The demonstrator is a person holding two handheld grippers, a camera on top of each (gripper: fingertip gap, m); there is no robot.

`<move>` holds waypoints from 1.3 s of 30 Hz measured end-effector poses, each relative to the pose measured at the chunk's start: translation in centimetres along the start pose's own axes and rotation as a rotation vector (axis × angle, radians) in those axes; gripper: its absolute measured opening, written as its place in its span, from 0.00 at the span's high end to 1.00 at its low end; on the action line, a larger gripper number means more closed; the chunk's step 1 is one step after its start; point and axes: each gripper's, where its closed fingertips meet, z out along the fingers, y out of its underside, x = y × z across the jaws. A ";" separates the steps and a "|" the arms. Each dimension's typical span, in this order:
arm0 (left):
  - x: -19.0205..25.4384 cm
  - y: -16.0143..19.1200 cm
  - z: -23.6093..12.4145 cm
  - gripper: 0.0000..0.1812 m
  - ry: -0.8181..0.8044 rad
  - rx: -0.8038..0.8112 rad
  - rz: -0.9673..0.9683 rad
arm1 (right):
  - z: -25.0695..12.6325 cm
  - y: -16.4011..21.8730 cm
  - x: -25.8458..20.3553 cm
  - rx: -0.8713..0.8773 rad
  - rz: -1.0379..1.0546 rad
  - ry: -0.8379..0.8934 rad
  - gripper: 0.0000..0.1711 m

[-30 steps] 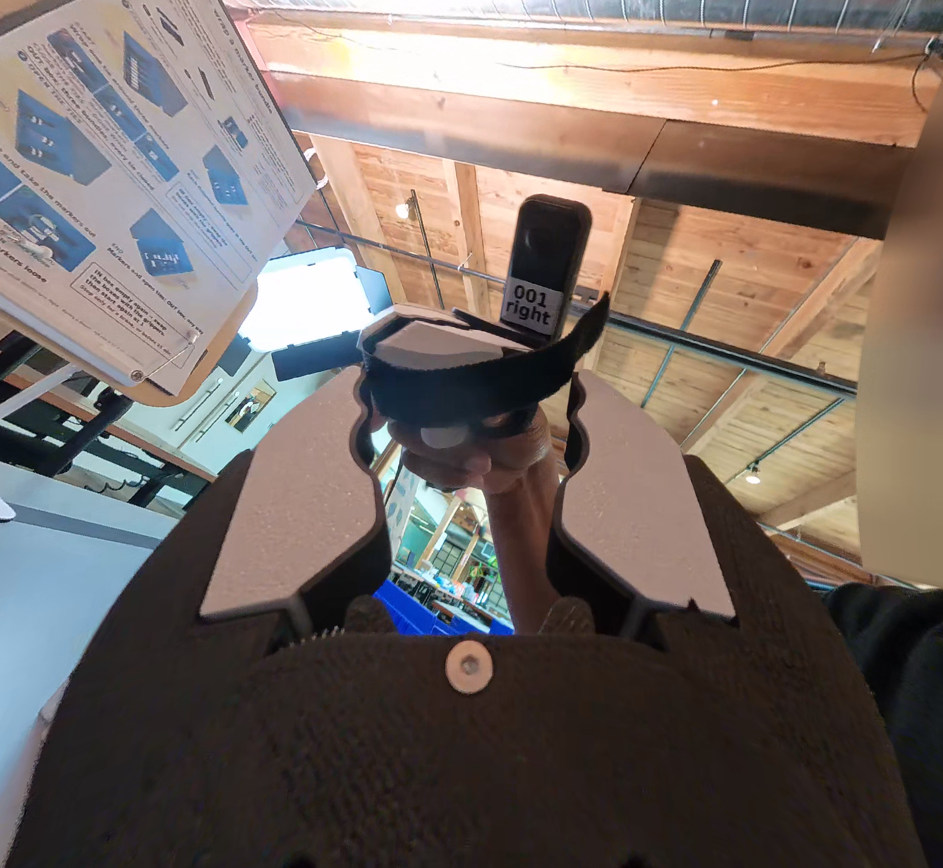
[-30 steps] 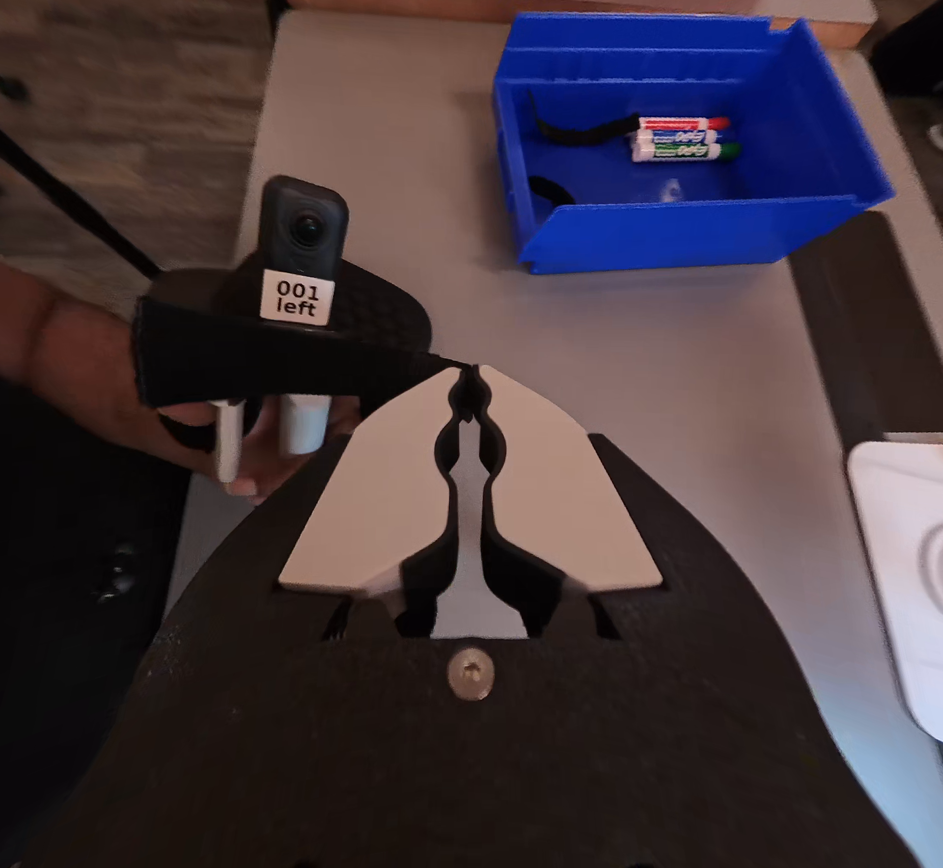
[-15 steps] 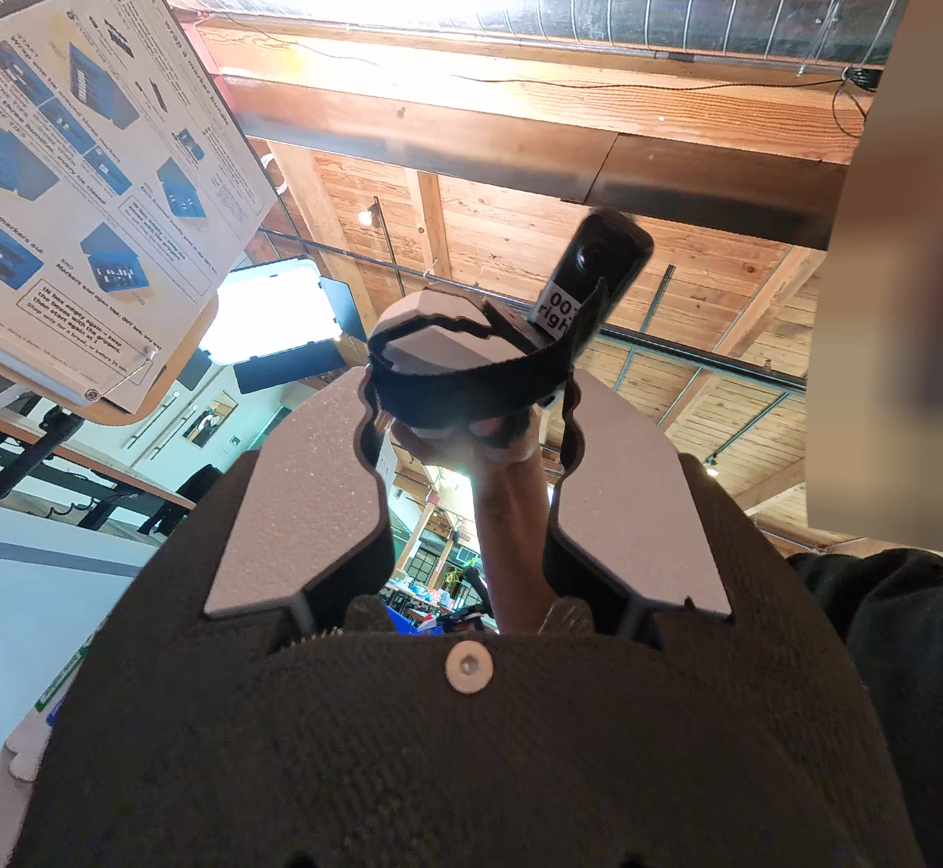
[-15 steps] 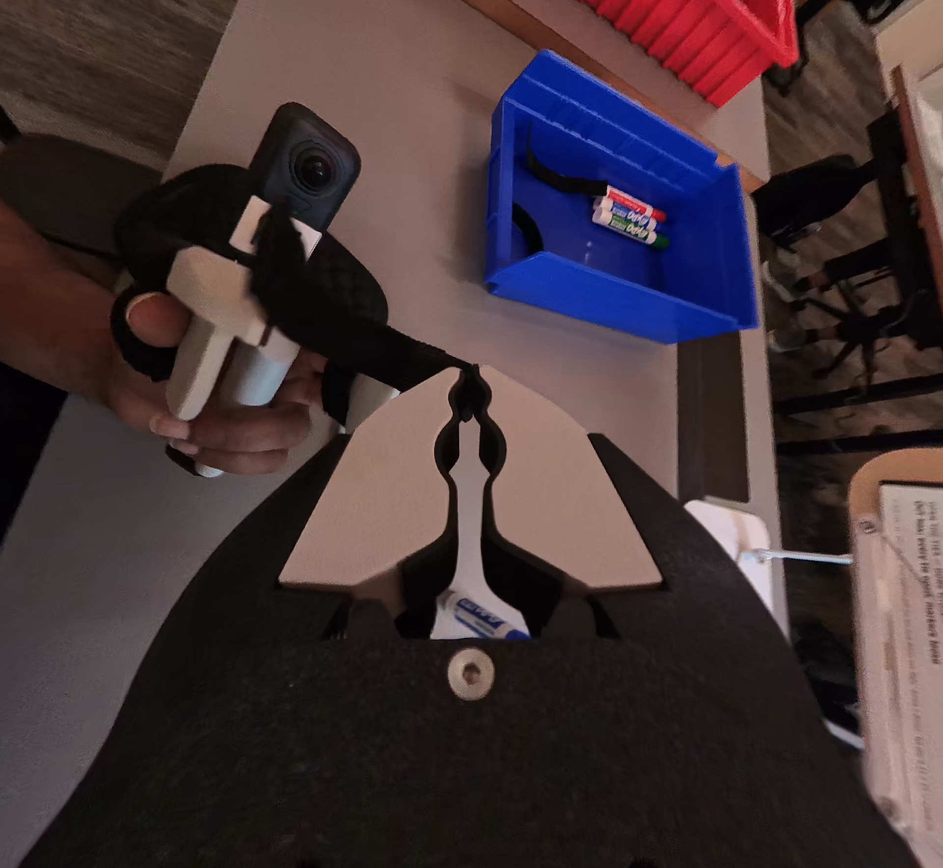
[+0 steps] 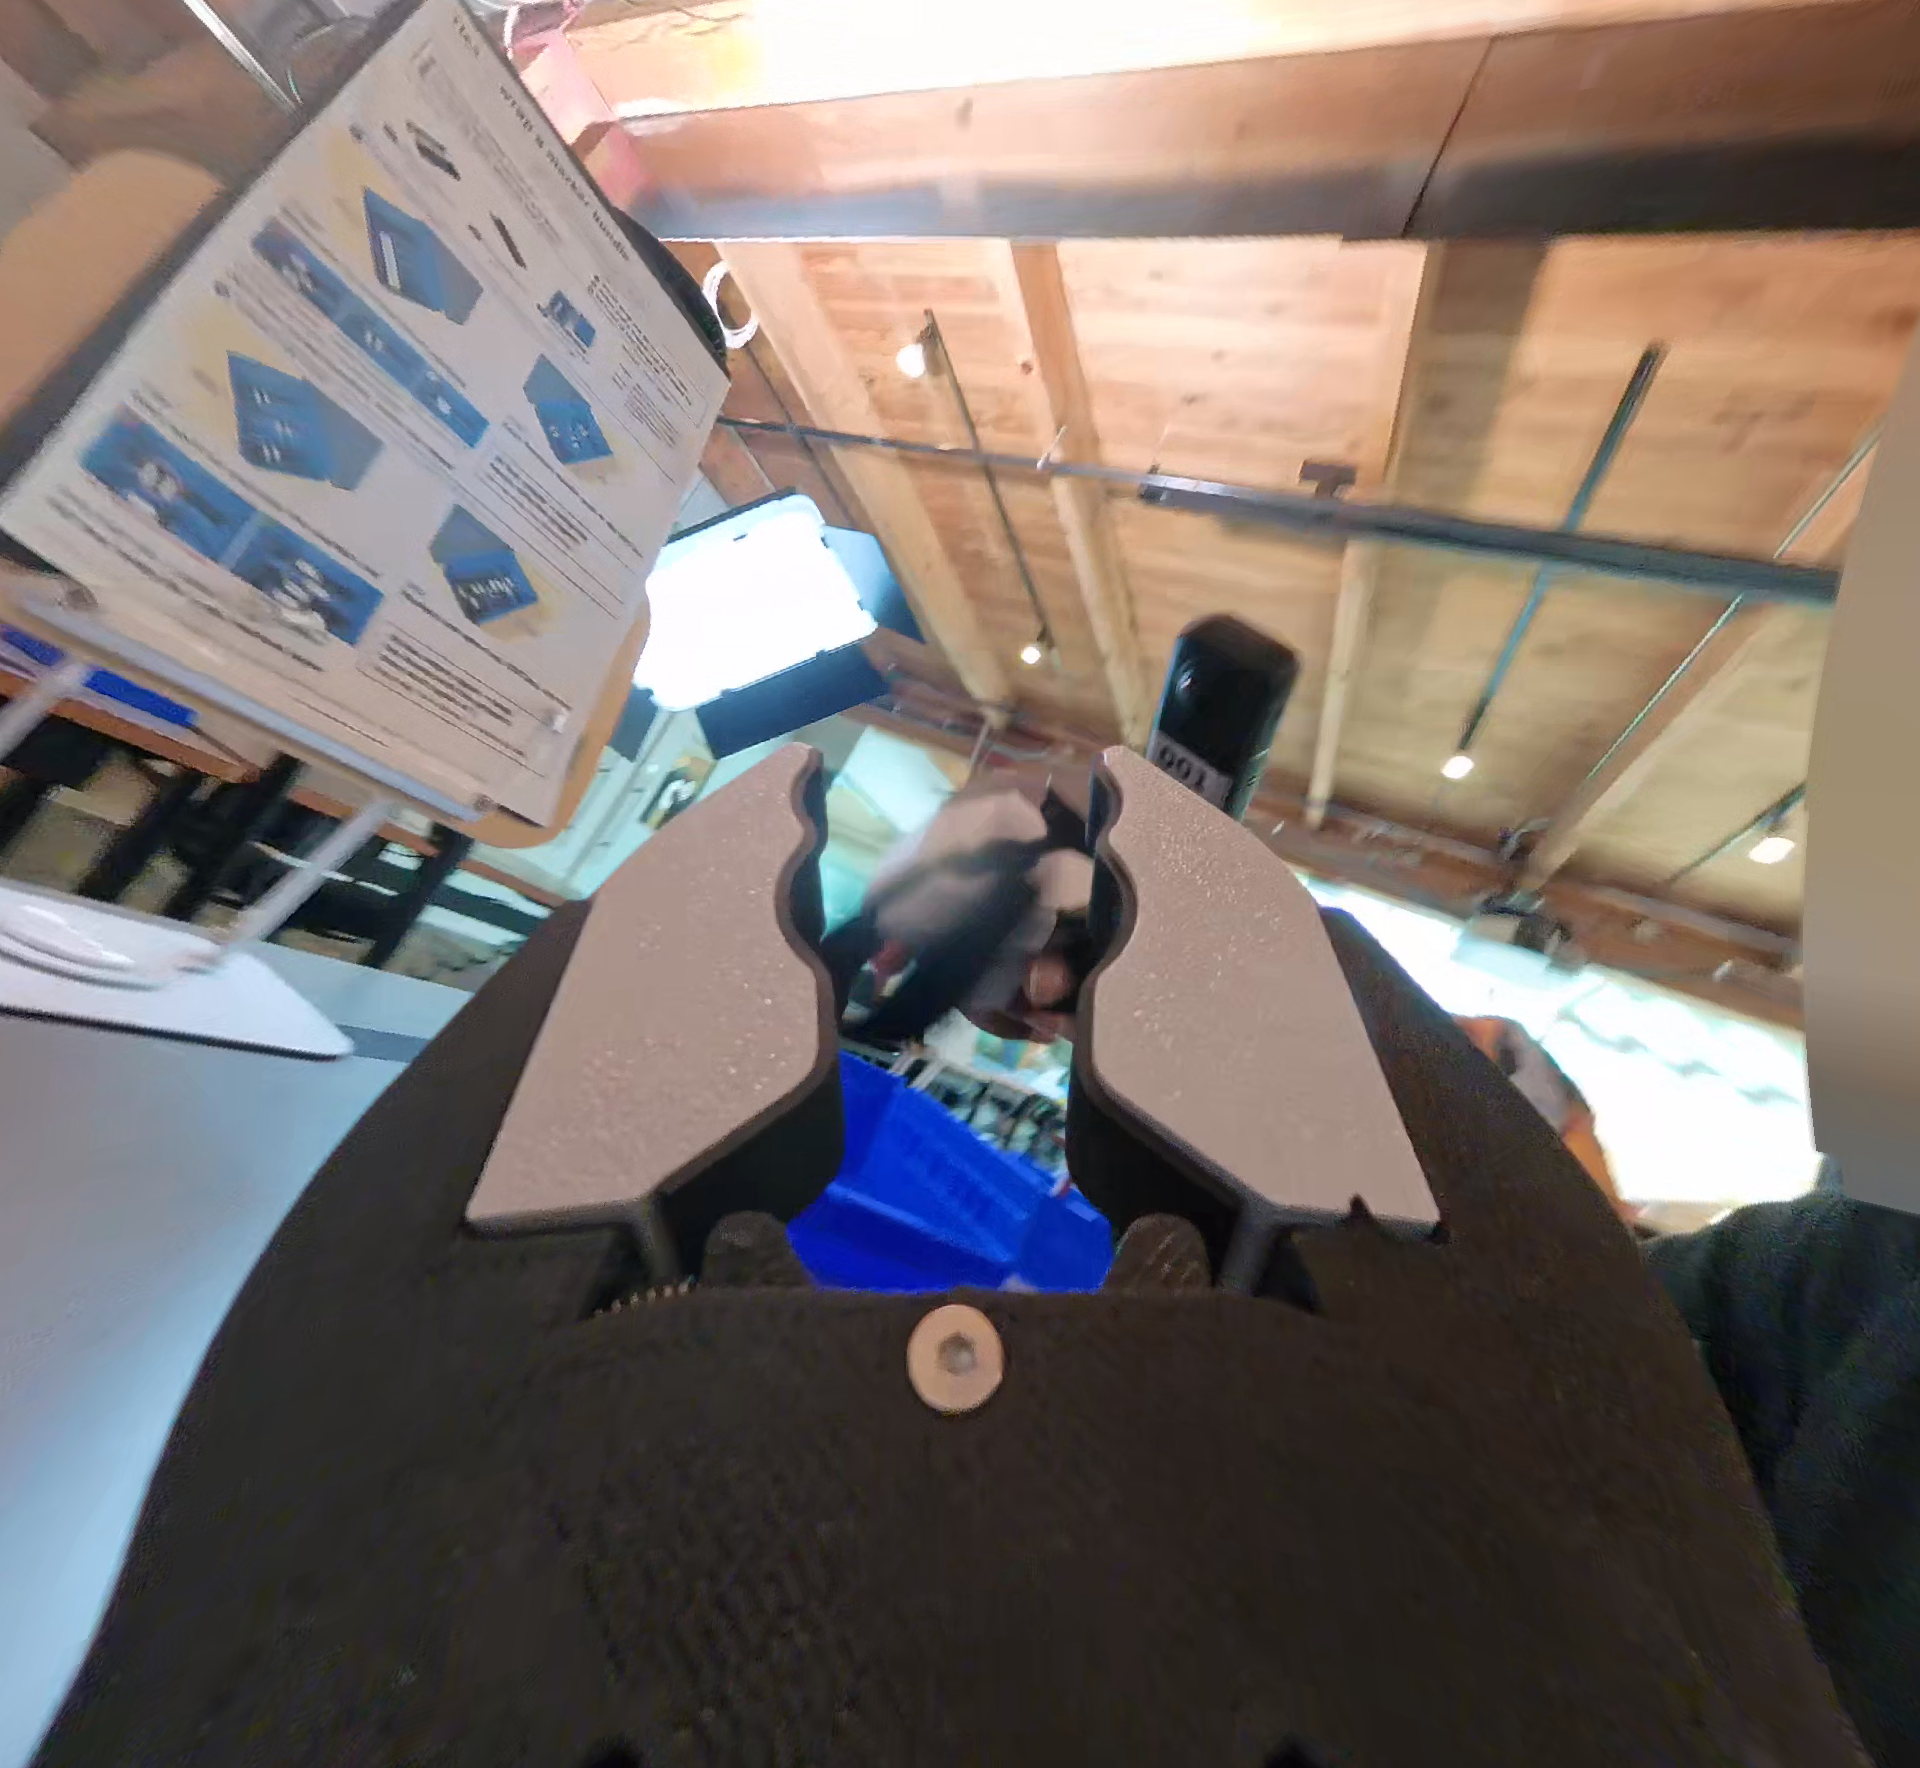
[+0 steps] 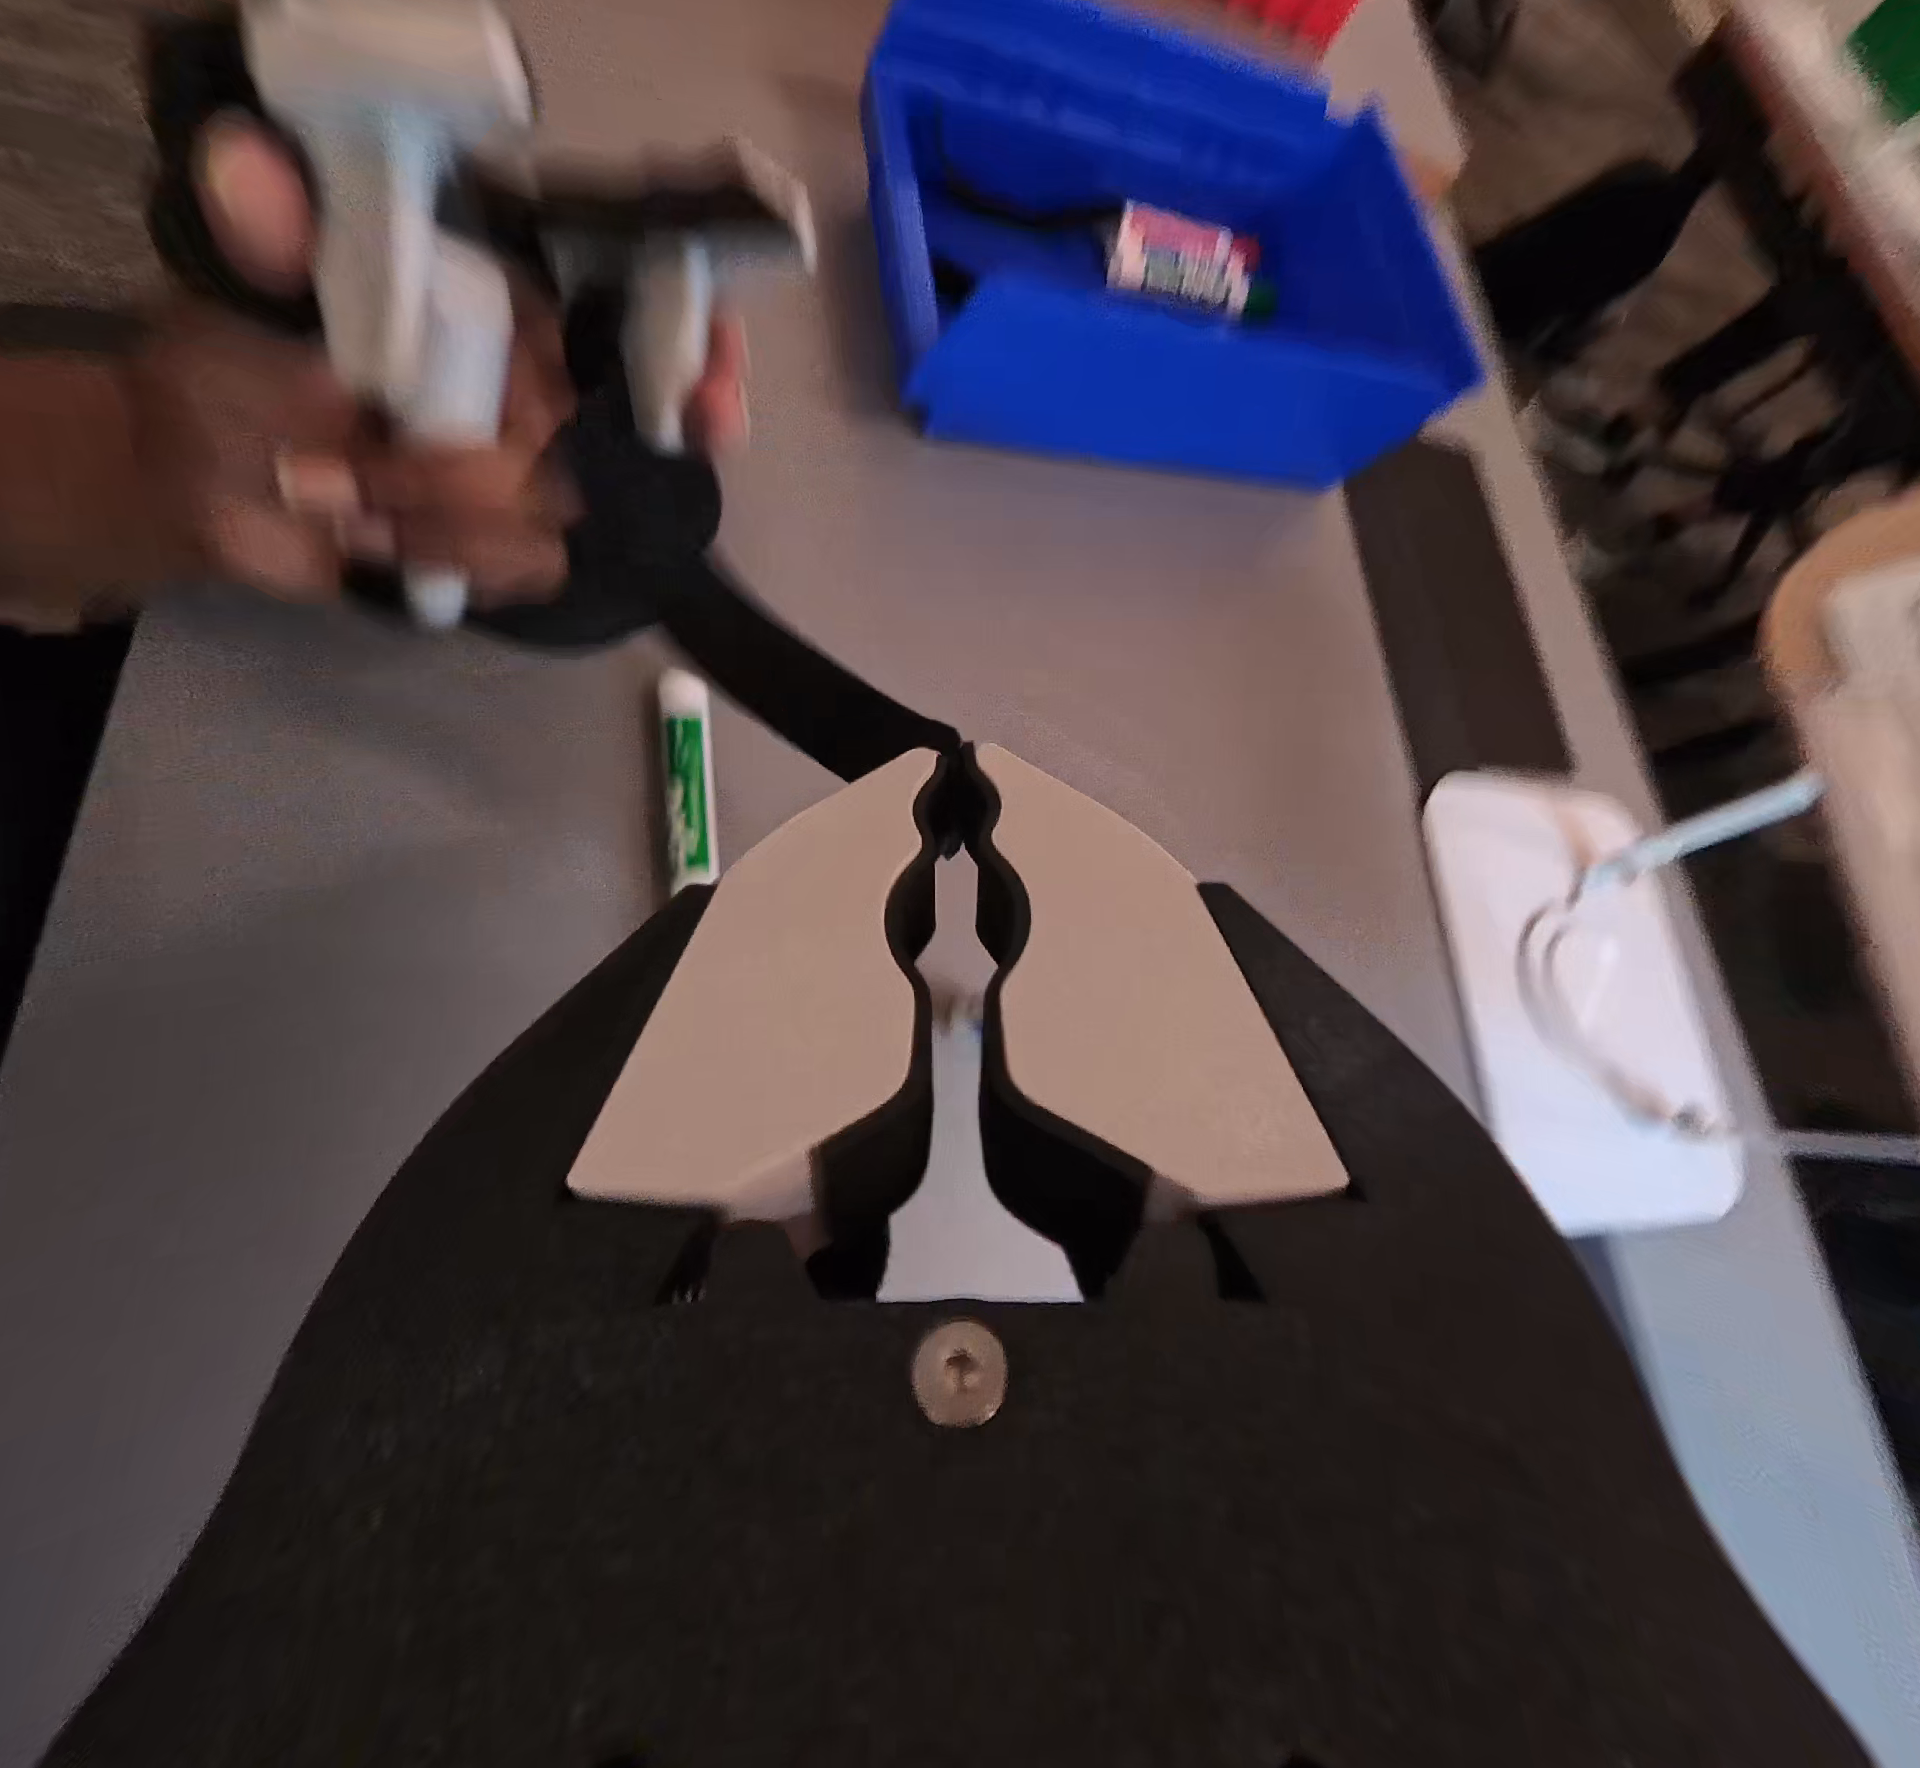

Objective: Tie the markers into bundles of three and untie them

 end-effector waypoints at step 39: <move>-12.4 16.7 2.0 0.65 0.418 -1.182 0.312 | 3.5 13.3 2.5 0.129 0.385 0.186 0.66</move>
